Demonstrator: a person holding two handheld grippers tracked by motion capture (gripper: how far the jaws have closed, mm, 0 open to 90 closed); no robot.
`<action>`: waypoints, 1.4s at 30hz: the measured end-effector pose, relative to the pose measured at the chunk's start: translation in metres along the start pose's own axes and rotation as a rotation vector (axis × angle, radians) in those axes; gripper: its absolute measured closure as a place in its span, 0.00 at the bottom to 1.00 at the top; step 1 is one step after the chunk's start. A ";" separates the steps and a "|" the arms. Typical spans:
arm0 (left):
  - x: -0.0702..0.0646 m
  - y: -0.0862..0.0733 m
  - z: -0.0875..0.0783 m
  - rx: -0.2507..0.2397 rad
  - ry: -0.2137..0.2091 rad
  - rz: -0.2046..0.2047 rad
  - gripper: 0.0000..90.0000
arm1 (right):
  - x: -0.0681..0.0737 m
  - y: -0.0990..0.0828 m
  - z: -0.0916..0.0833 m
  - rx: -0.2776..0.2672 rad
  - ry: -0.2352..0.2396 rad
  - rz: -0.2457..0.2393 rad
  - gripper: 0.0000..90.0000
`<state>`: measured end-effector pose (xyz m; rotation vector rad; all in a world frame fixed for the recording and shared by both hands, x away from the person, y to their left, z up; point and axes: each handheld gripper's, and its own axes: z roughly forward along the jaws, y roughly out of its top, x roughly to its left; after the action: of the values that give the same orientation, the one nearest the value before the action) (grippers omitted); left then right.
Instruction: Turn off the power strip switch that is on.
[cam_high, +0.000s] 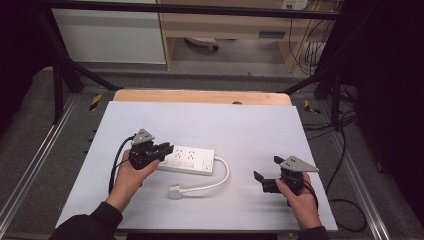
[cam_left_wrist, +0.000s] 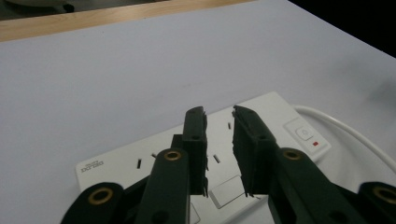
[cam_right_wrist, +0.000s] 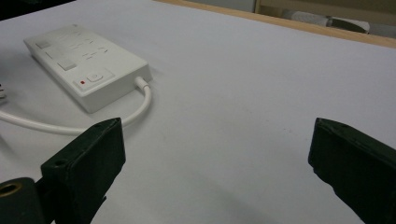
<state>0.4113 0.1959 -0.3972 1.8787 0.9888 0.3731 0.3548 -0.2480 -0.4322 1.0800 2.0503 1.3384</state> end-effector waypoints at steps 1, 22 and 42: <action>0.000 -0.001 0.001 0.002 -0.006 0.003 0.84 | 0.000 0.000 0.000 0.000 0.000 0.000 0.05; -0.001 -0.011 0.009 0.050 -0.030 0.021 0.99 | -0.001 0.000 0.000 0.004 -0.001 0.000 0.05; -0.001 -0.020 0.014 0.077 -0.030 0.007 1.00 | -0.001 0.000 -0.001 0.003 -0.001 0.003 0.05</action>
<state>0.4097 0.1915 -0.4213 1.9522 0.9896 0.3143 0.3546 -0.2491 -0.4321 1.0855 2.0512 1.3362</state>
